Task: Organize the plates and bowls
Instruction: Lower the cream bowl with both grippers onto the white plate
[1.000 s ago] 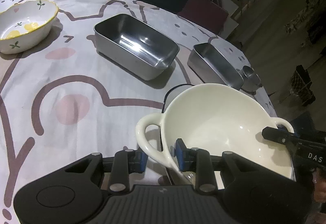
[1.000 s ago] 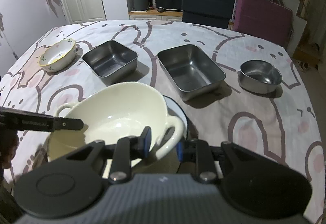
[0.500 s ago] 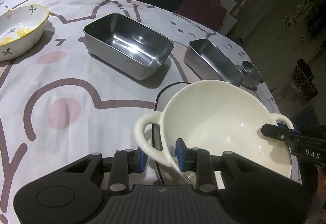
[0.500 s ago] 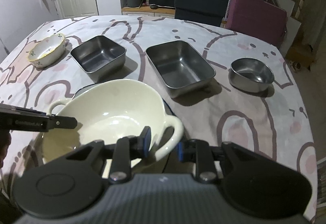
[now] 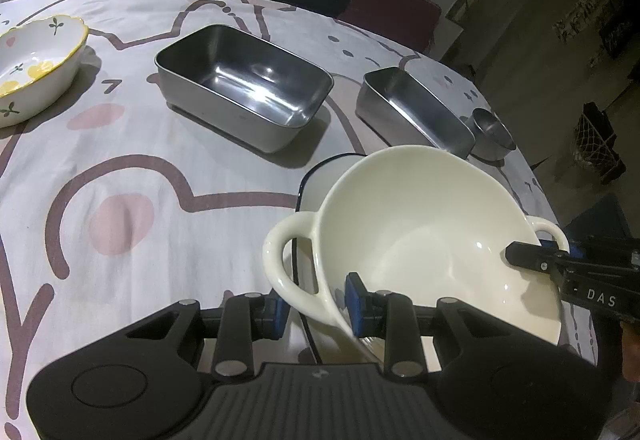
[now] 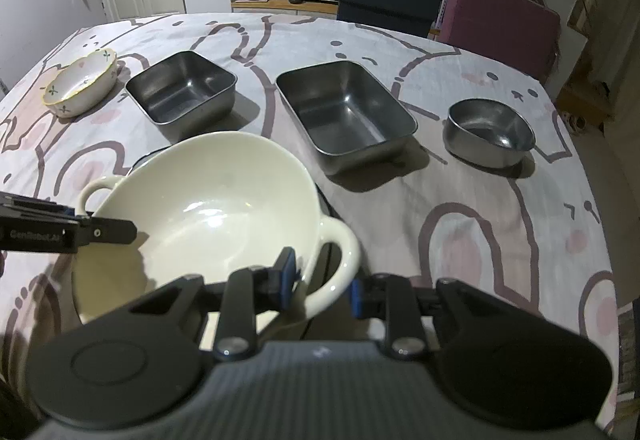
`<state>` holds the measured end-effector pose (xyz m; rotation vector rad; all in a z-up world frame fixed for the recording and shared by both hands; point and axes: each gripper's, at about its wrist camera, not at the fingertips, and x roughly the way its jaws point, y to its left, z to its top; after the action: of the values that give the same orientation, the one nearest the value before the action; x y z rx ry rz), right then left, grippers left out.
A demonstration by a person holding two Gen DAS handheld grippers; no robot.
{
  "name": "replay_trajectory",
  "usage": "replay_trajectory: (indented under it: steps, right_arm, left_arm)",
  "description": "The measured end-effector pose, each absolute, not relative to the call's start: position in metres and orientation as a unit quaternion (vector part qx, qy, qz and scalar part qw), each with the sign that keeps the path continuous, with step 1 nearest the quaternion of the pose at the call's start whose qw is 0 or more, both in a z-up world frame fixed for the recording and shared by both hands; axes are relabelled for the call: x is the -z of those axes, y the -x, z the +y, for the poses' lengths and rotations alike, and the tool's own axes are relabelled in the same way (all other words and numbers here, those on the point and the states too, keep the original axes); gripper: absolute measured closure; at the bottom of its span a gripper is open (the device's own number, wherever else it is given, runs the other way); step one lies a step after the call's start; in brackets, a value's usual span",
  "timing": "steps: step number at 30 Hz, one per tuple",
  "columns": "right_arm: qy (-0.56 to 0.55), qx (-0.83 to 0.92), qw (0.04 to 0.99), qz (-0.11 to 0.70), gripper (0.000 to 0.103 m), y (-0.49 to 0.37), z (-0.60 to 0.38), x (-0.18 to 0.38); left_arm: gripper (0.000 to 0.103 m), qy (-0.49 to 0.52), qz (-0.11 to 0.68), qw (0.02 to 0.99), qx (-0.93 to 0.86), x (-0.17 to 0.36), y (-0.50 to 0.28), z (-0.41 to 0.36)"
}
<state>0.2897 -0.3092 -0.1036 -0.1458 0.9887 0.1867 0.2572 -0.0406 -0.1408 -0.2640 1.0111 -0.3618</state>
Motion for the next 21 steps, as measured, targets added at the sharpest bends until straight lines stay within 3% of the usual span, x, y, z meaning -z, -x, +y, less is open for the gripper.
replay_trajectory:
  steps: [21]
  right_arm:
    - [0.039, -0.076, 0.874, 0.479, 0.071, -0.2867, -0.3152, 0.1113]
  left_arm:
    - [0.073, 0.106, 0.477, 0.855, 0.176, 0.1372, -0.2548, -0.0422]
